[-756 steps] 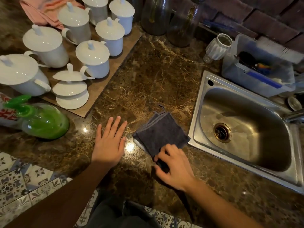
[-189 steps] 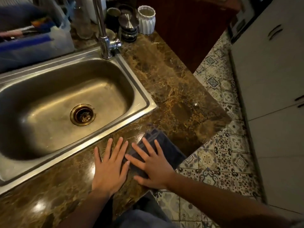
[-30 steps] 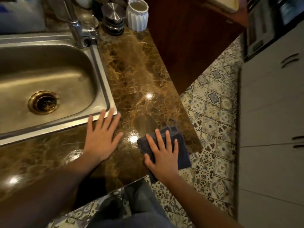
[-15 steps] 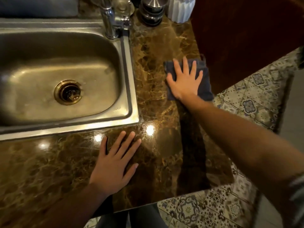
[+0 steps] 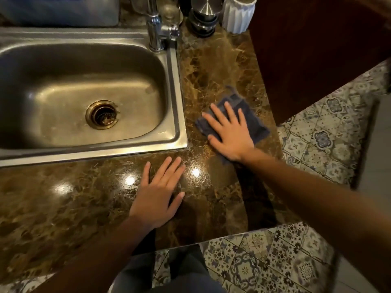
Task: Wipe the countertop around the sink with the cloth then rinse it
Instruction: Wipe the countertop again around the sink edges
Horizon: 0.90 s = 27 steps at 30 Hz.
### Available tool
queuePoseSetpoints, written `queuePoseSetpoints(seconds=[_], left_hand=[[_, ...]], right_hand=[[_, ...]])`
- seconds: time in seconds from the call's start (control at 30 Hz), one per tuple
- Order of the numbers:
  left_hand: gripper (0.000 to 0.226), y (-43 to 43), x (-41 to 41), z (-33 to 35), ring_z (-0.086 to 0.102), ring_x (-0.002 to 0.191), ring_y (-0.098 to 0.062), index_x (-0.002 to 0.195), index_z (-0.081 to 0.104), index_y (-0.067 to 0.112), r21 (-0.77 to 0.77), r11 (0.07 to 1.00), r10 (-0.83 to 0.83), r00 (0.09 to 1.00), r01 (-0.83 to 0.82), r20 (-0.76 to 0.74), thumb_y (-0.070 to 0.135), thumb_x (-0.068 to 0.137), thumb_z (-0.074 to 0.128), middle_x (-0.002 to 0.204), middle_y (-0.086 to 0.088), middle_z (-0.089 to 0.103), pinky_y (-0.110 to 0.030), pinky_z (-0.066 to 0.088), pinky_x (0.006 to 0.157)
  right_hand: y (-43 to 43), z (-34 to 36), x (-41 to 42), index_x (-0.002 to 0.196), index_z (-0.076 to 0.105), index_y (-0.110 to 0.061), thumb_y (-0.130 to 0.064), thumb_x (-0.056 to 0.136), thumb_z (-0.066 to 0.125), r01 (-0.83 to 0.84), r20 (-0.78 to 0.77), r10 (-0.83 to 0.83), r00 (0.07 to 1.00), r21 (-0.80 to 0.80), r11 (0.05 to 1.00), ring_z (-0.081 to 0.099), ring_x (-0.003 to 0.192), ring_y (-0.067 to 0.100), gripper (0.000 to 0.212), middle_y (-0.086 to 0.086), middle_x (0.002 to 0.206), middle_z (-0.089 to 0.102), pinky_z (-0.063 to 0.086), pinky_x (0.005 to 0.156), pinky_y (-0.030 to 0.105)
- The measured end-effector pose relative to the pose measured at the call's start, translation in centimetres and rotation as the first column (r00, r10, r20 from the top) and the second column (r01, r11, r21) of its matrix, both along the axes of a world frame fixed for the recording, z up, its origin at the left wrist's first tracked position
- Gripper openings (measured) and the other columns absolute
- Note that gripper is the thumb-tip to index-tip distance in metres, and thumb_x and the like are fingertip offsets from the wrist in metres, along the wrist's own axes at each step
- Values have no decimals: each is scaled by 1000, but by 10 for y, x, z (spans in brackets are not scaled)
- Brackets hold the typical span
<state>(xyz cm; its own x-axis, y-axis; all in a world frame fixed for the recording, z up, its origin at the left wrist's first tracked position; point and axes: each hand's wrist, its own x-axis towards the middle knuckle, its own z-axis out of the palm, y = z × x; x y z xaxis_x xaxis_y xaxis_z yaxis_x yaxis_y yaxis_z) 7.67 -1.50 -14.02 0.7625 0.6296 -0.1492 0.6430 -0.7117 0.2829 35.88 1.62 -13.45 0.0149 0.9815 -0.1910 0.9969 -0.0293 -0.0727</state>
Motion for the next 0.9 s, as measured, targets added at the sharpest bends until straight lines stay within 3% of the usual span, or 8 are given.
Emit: queuePoseSetpoints(seconds=[0.1,0.23,0.3,0.37,0.5,0.6,0.77,0.9], left_hand=[[63,-1,-4,4,17,148,-15,151,28,15,-67,997,45,989,-36,142,44,95,34,161,-2,20,-50,11,119],[62,0,-14,13,4,149,-9,153,15,23,-262,964,126,942,-43,311,43,96,32,163,4,7,-36,-3,121],[61,3,-35,14,-4,149,-8,153,10,28,-234,971,119,954,-54,274,46,97,26,162,8,0,-38,-6,120],[60,11,-77,11,-4,149,-11,153,12,29,-106,992,92,977,-72,194,48,97,24,162,8,1,-44,-4,119],[62,43,-207,3,5,149,-20,153,16,32,11,982,188,981,-189,53,53,95,25,162,4,9,-50,2,117],[66,60,-318,-1,11,148,-23,151,26,28,35,932,361,932,-361,-20,60,95,16,161,2,17,-44,-6,117],[69,61,-459,-5,11,148,-27,150,30,29,34,743,668,735,-669,-115,59,89,21,161,2,19,-61,4,113],[74,64,-498,-4,6,149,-22,152,25,27,52,630,775,625,-774,-93,62,88,16,162,1,14,-61,-1,113]], right_hand=[[-47,1,-42,153,18,-34,-54,90,24,77,-18,-77,997,-15,997,-2,149,32,66,-2,163,8,5,116,59],[-94,-3,-110,152,23,-31,-53,91,30,247,8,-247,969,8,969,8,148,35,66,1,161,16,12,114,61],[-103,-3,-146,151,28,-29,-52,91,33,294,16,-295,955,32,955,15,146,38,65,4,160,22,15,113,61],[-107,-2,-180,151,29,-28,-52,91,33,288,21,-289,957,37,957,17,146,39,65,6,159,24,14,113,61],[-103,1,-247,151,28,-28,-52,91,33,224,18,-224,974,24,974,15,145,41,65,7,159,23,14,111,62],[-96,1,-299,151,29,-27,-50,90,35,155,8,-155,988,14,988,16,145,42,66,8,159,23,16,110,64],[-73,0,-374,152,25,-29,-52,89,38,-153,13,154,988,-26,988,14,145,41,68,5,160,20,15,107,64],[-51,-2,-426,151,26,-31,-54,87,40,-340,6,342,940,-67,938,9,147,39,69,3,160,20,12,108,63]])
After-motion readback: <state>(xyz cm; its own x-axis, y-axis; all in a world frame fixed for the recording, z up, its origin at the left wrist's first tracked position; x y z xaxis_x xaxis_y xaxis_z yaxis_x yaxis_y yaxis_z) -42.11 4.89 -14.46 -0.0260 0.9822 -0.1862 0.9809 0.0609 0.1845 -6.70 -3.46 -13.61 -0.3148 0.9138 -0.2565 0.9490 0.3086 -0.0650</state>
